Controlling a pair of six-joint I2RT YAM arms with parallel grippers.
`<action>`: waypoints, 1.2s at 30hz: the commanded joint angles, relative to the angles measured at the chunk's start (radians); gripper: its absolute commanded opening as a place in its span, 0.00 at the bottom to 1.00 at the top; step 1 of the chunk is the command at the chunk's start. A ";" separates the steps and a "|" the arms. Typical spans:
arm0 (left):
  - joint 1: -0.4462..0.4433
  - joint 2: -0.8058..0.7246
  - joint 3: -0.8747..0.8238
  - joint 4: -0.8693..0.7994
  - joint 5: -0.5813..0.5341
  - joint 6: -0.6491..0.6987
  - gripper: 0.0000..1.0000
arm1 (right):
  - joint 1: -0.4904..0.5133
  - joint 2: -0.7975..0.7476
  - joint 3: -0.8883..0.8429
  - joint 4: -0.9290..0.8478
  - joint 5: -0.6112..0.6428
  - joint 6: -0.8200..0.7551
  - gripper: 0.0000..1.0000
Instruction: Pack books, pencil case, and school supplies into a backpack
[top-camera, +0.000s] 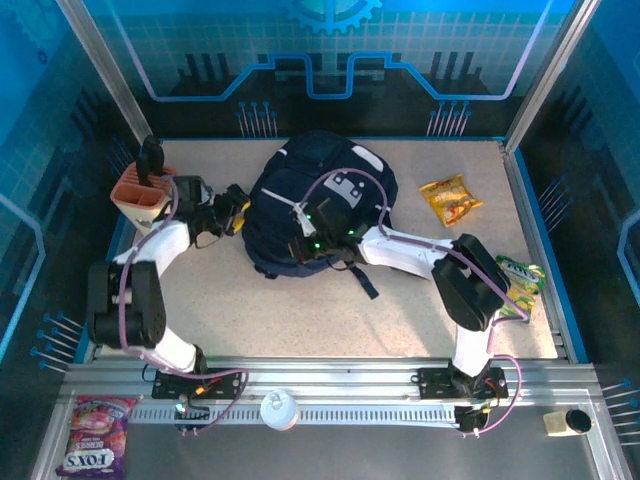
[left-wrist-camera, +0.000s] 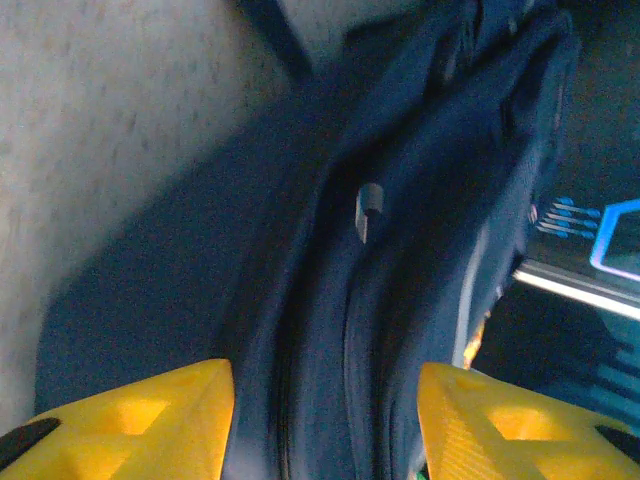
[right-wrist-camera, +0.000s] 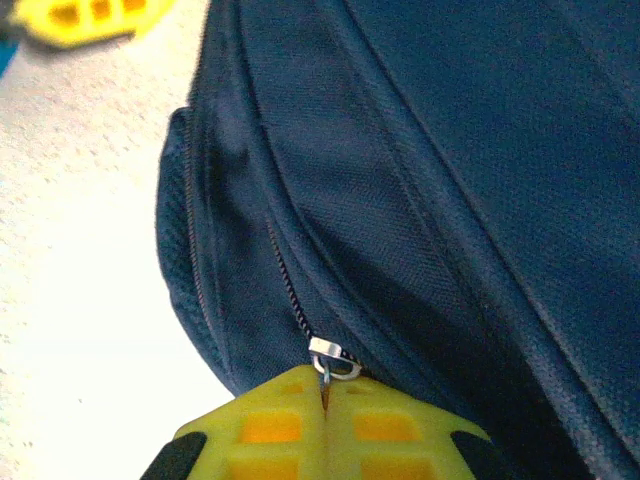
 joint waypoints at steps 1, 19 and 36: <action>-0.007 -0.093 -0.049 -0.043 0.066 -0.029 0.53 | 0.023 0.022 0.061 0.044 -0.070 0.002 0.00; -0.178 0.018 -0.108 0.158 0.031 -0.188 0.51 | 0.025 0.014 0.053 0.040 -0.082 0.018 0.00; -0.146 0.049 -0.024 0.111 -0.017 -0.110 0.00 | -0.012 -0.127 -0.194 -0.110 0.187 -0.051 0.06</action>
